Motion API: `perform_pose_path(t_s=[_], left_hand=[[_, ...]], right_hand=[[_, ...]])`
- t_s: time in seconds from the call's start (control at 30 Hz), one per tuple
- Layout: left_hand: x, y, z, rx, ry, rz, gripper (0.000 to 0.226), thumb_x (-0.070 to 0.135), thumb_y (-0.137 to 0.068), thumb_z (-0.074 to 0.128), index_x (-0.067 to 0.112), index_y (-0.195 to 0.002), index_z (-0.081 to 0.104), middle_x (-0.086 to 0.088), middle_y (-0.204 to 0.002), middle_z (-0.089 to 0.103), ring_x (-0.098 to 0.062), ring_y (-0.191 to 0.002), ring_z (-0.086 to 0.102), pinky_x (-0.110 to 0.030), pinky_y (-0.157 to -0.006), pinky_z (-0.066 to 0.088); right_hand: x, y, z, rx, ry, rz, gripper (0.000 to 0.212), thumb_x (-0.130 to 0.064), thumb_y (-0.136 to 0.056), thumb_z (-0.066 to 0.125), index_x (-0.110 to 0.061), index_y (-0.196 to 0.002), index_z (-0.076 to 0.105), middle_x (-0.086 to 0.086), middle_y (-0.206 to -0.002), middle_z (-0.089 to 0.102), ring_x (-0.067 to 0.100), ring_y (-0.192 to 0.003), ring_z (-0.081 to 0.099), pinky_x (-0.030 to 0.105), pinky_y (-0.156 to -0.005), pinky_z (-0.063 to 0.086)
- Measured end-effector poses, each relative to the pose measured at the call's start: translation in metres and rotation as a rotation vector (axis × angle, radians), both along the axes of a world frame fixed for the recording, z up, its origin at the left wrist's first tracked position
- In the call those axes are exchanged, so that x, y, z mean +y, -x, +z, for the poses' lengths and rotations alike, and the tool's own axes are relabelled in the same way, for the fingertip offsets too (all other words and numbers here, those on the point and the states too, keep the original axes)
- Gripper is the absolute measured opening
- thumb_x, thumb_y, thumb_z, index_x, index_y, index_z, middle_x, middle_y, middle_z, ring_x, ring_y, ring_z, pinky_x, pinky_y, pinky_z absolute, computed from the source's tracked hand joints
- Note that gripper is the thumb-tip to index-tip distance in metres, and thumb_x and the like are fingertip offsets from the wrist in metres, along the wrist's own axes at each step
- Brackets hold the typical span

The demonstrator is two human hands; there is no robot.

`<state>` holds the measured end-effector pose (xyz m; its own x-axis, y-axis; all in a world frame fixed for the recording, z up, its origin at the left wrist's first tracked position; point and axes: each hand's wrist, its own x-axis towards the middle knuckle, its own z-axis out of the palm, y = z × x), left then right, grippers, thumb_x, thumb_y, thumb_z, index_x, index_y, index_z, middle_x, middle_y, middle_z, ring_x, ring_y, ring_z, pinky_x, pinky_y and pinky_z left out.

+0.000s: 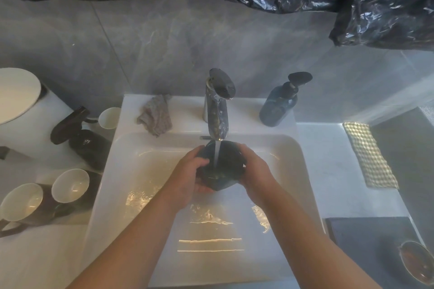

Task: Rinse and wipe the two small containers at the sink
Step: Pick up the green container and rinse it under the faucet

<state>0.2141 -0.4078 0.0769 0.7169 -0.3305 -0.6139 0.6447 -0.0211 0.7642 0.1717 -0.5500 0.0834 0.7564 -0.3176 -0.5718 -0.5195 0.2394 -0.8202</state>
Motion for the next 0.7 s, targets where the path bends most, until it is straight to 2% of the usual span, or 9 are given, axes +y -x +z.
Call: perform_pose_path(t_s=[0.07, 0.17, 0.2, 0.27, 0.37, 0.43, 0.5, 0.53, 0.7], left_hand=[[0.003, 0.001, 0.0, -0.002, 0.031, 0.013, 0.037, 0.006, -0.1, 0.042, 0.032, -0.114, 0.065, -0.004, -0.107, 0.069, -0.024, -0.094, 0.068, -0.044, -0.067, 0.062], [0.008, 0.002, -0.004, -0.002, 0.034, 0.045, 0.033, 0.009, -0.101, 0.046, 0.031, -0.111, 0.068, -0.001, -0.111, 0.07, -0.02, -0.097, 0.068, -0.041, -0.059, 0.061], [0.01, 0.002, -0.005, -0.001, 0.029, 0.048, 0.03, 0.01, -0.101, 0.047, 0.029, -0.11, 0.068, -0.002, -0.112, 0.07, -0.021, -0.099, 0.068, -0.04, -0.059, 0.061], [0.014, 0.002, -0.006, 0.001, 0.018, 0.045, 0.024, 0.012, -0.101, 0.049, 0.024, -0.105, 0.07, -0.006, -0.11, 0.071, -0.025, -0.101, 0.067, -0.041, -0.06, 0.062], [0.018, 0.002, -0.008, 0.004, 0.043, 0.047, 0.022, 0.015, -0.101, 0.051, 0.018, -0.103, 0.073, -0.005, -0.1, 0.077, -0.026, -0.1, 0.07, -0.044, -0.063, 0.062], [0.02, 0.003, -0.008, -0.003, 0.067, 0.044, 0.022, 0.016, -0.102, 0.05, 0.017, -0.104, 0.072, 0.0, -0.092, 0.079, -0.02, -0.09, 0.074, -0.043, -0.063, 0.062], [0.022, 0.003, -0.008, -0.016, 0.086, 0.033, 0.024, 0.016, -0.102, 0.048, 0.018, -0.106, 0.071, 0.003, -0.089, 0.08, -0.013, -0.08, 0.076, -0.04, -0.059, 0.061], [0.022, 0.003, -0.007, -0.022, 0.091, 0.026, 0.024, 0.015, -0.102, 0.048, 0.018, -0.105, 0.072, 0.004, -0.089, 0.08, -0.01, -0.078, 0.076, -0.039, -0.057, 0.061], [0.024, 0.003, -0.008, -0.03, 0.118, 0.019, 0.025, 0.017, -0.103, 0.047, 0.018, -0.102, 0.072, 0.005, -0.086, 0.079, -0.007, -0.075, 0.075, -0.036, -0.054, 0.06]], right_hand=[[-0.005, -0.002, 0.019, -0.074, 0.271, 0.056, 0.029, -0.026, -0.104, 0.046, -0.017, -0.121, 0.067, -0.001, -0.118, 0.067, 0.023, -0.116, 0.059, 0.035, -0.099, 0.049], [-0.01, -0.005, 0.069, -0.292, 0.758, 0.096, 0.036, -0.024, -0.103, 0.049, -0.02, -0.138, 0.056, -0.011, -0.128, 0.055, 0.008, -0.115, 0.053, 0.002, -0.089, 0.034], [-0.011, -0.01, 0.084, -0.413, 0.857, 0.112, 0.038, -0.026, -0.102, 0.049, -0.019, -0.138, 0.055, -0.012, -0.128, 0.055, 0.01, -0.117, 0.055, 0.002, -0.091, 0.035], [-0.012, -0.025, 0.104, -0.579, 0.965, 0.192, 0.046, -0.032, -0.099, 0.046, -0.013, -0.14, 0.055, -0.004, -0.137, 0.056, 0.018, -0.125, 0.055, 0.022, -0.105, 0.041], [-0.012, -0.055, 0.12, -0.507, 1.07, 0.44, 0.052, -0.036, -0.104, 0.041, -0.013, -0.15, 0.043, 0.005, -0.158, 0.04, 0.019, -0.145, 0.035, 0.031, -0.118, 0.027], [-0.012, -0.073, 0.119, -0.453, 1.086, 0.597, 0.048, -0.043, -0.102, 0.033, -0.015, -0.133, 0.057, 0.009, -0.151, 0.047, 0.021, -0.14, 0.04, 0.031, -0.106, 0.034], [-0.011, -0.084, 0.113, -0.46, 1.059, 0.664, 0.046, -0.045, -0.097, 0.027, -0.01, -0.097, 0.057, 0.011, -0.113, 0.058, 0.025, -0.106, 0.054, 0.032, -0.079, 0.037], [-0.011, -0.087, 0.109, -0.454, 1.047, 0.671, 0.039, -0.04, -0.098, 0.029, -0.009, -0.091, 0.052, 0.007, -0.101, 0.054, 0.024, -0.095, 0.052, 0.031, -0.074, 0.034], [-0.011, -0.092, 0.098, -0.492, 1.083, 0.669, 0.023, -0.026, -0.099, 0.034, -0.011, -0.103, 0.051, 0.001, -0.104, 0.05, 0.019, -0.097, 0.048, 0.027, -0.077, 0.032]])
